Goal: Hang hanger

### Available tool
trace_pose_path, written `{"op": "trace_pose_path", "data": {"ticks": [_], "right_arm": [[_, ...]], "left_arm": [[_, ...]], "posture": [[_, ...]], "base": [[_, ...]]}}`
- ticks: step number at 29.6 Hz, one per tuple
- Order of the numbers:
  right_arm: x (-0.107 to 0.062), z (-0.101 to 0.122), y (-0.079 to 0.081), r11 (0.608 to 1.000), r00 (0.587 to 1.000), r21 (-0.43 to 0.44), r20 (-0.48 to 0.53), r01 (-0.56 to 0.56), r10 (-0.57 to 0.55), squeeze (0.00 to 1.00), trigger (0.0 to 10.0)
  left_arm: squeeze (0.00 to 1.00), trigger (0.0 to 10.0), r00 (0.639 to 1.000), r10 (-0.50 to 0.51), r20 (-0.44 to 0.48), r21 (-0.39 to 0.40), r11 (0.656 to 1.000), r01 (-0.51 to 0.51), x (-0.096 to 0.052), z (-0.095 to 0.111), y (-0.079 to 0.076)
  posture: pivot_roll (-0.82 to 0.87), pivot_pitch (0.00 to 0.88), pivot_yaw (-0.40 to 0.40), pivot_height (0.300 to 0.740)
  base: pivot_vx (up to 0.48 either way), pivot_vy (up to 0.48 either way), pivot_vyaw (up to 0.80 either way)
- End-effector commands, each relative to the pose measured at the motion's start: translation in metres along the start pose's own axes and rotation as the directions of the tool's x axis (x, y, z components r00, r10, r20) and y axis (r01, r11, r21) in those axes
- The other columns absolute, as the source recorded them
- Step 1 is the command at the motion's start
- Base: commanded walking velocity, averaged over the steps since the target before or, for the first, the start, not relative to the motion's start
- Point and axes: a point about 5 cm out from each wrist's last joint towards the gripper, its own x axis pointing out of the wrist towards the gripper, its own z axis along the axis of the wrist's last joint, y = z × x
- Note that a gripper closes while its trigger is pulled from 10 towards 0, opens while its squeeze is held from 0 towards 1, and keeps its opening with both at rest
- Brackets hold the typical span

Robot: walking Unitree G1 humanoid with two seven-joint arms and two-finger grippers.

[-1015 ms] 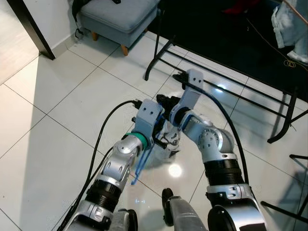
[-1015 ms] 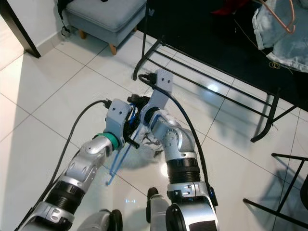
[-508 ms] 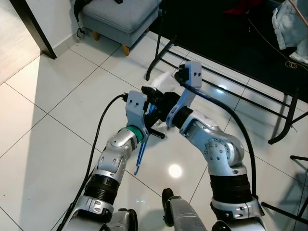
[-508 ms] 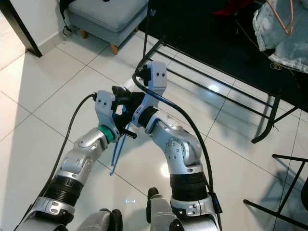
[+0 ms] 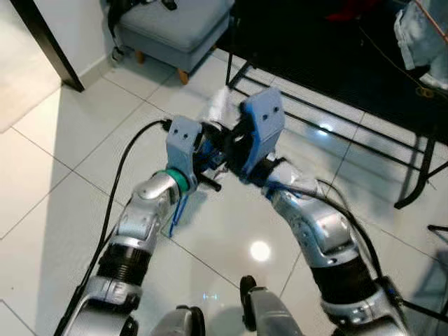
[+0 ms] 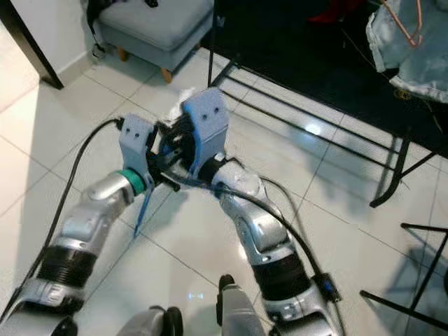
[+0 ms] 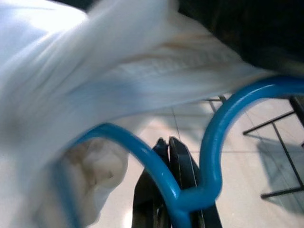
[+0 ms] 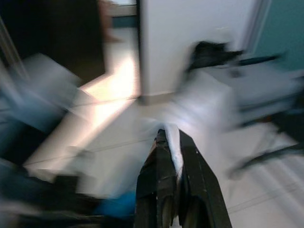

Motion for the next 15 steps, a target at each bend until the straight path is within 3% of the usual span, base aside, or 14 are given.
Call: {"op": "trace_pose_path", "data": {"ticks": [1,4,7,15], "right_arm": [[-0.011,-0.032,-0.016,0.994,0.984,-0.046,-0.146,0.094,-0.1,0.0,10.0],[-0.017,-0.008,-0.043,0.969,0.981,-0.167,-0.045,0.181,-0.191,0.0,10.0],[-0.021,0.003,-0.056,0.955,0.977,-0.215,-0.004,0.206,-0.211,0.0,10.0],[-0.022,0.006,-0.059,0.956,0.976,-0.199,0.065,0.215,-0.206,0.0,10.0]], "left_arm": [[0.0,10.0,0.956,-0.222,0.192,0.079,0.974,0.21,0.003,0.043,-0.036],[0.0,10.0,0.941,-0.279,0.19,0.048,0.96,0.275,-0.006,0.043,-0.045],[0.0,10.0,0.939,-0.283,0.197,0.038,0.959,0.281,-0.008,0.044,-0.045],[0.0,10.0,0.94,-0.28,0.194,0.036,0.96,0.279,-0.006,0.051,-0.044]], "posture": [[-0.13,0.129,0.09,0.737],[-0.13,0.125,0.102,0.737],[-0.13,0.124,0.106,0.737],[-0.13,0.121,0.104,0.737]], "base": [[0.0,0.0,0.0],[0.0,0.0,0.0],[0.0,0.0,0.0],[0.0,0.0,0.0]]}}
